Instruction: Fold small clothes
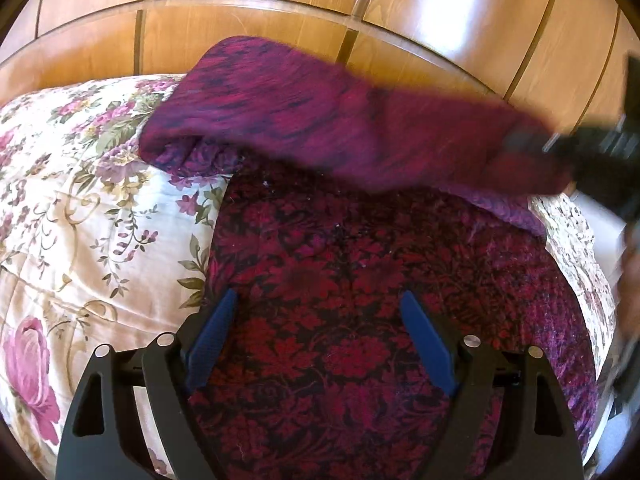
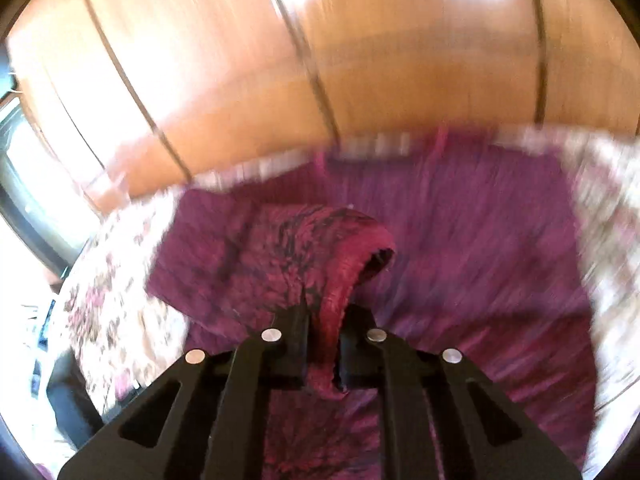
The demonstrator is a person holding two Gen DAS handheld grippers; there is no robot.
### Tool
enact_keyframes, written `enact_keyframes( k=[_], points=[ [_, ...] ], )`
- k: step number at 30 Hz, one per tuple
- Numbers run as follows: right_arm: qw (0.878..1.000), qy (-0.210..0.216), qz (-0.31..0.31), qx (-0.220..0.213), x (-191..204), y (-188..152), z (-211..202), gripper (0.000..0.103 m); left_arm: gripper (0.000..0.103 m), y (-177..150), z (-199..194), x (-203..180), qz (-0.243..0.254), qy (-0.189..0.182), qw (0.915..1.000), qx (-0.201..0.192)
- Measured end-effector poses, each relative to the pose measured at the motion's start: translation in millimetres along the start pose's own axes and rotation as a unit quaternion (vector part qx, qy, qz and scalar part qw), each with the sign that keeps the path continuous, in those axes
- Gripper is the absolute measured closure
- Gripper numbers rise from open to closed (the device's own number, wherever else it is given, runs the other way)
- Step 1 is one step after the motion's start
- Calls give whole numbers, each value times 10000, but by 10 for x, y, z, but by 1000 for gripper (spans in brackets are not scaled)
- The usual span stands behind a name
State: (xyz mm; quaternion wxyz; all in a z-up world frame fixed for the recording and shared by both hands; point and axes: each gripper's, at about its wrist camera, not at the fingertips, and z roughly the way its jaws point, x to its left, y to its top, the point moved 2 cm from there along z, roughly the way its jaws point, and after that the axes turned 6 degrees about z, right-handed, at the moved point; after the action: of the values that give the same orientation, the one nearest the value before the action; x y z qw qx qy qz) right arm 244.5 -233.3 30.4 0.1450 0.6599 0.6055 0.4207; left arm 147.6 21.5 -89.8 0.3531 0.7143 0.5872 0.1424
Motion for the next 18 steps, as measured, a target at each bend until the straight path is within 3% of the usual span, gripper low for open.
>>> enact_keyframes(
  k=[4,6,13,18],
  points=[
    [9979,-187,30,-623,-185,348,-332,94,19,-16,-7,-13,17,25,10000,-13],
    [9963,-421,105,-737,-358,445,-345,94,19,-13,-9,-15,4,14,10000,-16],
    [9889,-1200,813,-341,-1179,322,11,94,19,-15,-3,-12,24,28,10000,-3],
    [9833,-1446,1101,12,-1563,186,229,94,19,0,-2,-16,17,21,10000,39]
  ],
)
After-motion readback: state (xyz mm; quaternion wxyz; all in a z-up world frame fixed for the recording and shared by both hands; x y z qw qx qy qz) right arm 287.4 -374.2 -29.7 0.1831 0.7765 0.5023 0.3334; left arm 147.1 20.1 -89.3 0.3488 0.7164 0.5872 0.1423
